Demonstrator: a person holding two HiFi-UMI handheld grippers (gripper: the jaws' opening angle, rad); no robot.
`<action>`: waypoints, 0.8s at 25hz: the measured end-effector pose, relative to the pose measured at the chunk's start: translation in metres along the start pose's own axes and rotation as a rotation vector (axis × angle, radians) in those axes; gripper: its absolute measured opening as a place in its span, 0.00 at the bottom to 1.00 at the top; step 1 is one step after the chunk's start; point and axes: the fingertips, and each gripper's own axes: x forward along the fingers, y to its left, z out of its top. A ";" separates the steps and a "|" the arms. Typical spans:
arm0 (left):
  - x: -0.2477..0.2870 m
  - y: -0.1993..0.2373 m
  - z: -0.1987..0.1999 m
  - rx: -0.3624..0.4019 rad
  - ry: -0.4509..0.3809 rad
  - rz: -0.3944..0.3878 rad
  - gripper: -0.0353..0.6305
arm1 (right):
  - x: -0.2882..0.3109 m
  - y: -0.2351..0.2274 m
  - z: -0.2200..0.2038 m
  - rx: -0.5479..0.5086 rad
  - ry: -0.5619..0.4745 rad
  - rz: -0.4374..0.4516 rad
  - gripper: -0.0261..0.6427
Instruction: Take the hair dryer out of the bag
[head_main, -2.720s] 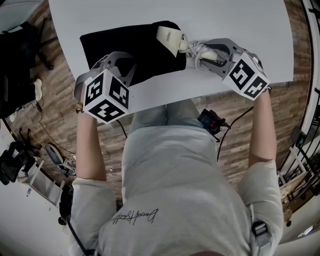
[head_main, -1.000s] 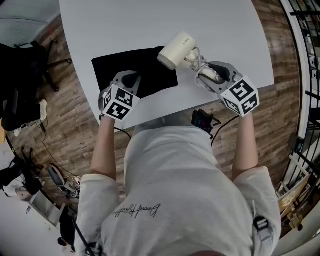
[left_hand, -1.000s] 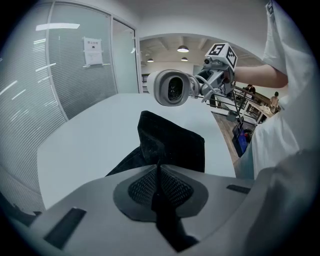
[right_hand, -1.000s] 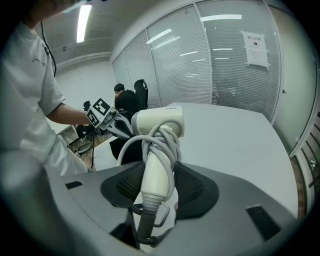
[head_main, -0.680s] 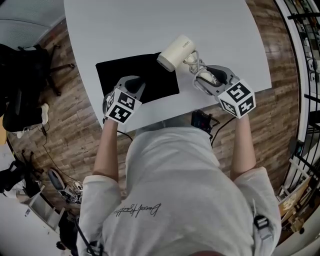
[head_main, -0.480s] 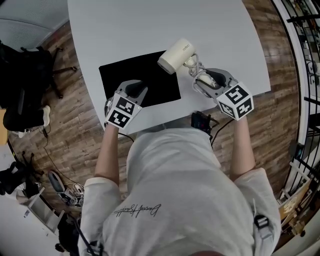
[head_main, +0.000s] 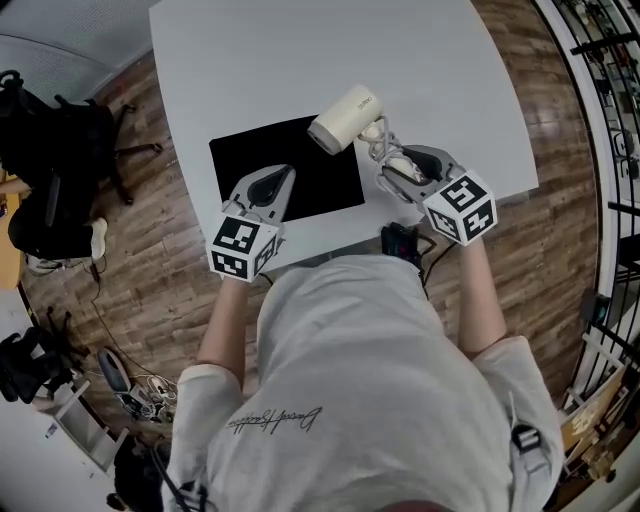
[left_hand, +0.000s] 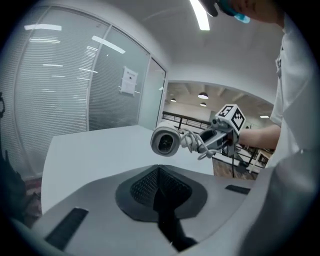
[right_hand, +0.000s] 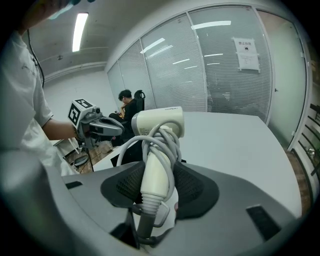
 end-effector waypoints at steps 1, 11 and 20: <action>-0.004 0.001 0.006 -0.029 -0.027 0.013 0.07 | 0.001 0.002 0.005 0.002 -0.011 0.004 0.34; -0.032 0.012 0.025 -0.069 -0.130 0.150 0.07 | -0.008 0.031 0.036 0.000 -0.091 0.032 0.34; -0.047 0.019 0.032 -0.063 -0.143 0.186 0.07 | -0.011 0.043 0.044 0.005 -0.127 0.066 0.34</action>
